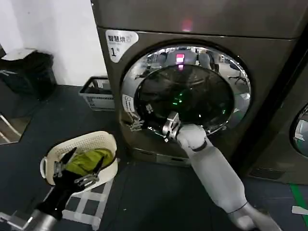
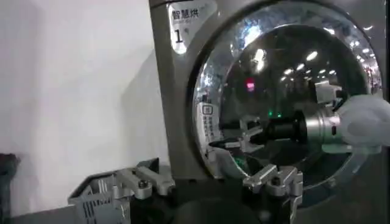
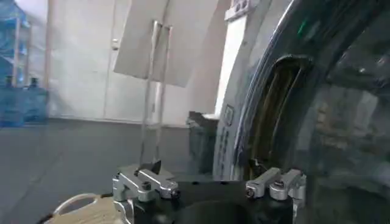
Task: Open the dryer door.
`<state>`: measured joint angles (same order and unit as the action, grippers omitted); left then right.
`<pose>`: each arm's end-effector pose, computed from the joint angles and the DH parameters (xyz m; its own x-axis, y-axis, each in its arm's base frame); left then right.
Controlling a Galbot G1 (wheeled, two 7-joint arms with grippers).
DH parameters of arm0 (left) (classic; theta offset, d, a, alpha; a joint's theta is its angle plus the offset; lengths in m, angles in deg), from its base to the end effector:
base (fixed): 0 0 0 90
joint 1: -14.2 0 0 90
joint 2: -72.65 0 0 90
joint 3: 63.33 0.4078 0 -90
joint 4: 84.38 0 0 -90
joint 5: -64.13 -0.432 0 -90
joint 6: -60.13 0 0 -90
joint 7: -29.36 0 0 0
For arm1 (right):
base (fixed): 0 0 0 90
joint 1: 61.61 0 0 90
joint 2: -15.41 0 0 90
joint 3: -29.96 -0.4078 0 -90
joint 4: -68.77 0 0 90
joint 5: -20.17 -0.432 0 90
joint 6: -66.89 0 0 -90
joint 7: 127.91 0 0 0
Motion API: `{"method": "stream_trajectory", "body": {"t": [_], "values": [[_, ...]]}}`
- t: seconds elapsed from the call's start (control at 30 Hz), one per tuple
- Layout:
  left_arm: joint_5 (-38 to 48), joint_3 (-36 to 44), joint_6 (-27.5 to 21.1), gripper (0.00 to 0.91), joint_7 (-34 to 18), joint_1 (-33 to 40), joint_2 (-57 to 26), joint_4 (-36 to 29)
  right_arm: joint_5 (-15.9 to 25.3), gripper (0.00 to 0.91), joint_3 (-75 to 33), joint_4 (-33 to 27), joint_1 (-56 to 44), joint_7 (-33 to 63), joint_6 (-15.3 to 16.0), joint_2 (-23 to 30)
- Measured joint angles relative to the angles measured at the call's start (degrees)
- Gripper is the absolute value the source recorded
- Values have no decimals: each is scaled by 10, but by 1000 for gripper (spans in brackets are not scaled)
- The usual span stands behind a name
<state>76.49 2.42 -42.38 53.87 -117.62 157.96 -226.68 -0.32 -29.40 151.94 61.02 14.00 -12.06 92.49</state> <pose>0.1416 0.1135 -0.2030 -0.9785 0.2029 0.0370 0.2059 0.9710 0.1214 0.5785 0.1104 -0.2191 -0.4139 -0.9103 0.0046 -0.9023 0.4096 -0.1344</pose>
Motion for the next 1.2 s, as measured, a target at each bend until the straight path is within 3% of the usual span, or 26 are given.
{"method": "stream_trajectory", "body": {"t": [0.37,0.87,1.0,1.2], "values": [[9,-7,-23,907,-16,20,-13,13,-46,907,-6,25,-17,-84,-2,-22],[54,-27,-18,907,-35,68,-42,50,-51,907,-21,71,-54,-189,-7,-47],[80,-30,-2,907,-34,83,-63,71,-76,907,-27,89,-67,-209,13,-61],[133,-32,41,907,-13,109,-110,113,-86,907,-25,118,-87,-226,13,-83]]}}
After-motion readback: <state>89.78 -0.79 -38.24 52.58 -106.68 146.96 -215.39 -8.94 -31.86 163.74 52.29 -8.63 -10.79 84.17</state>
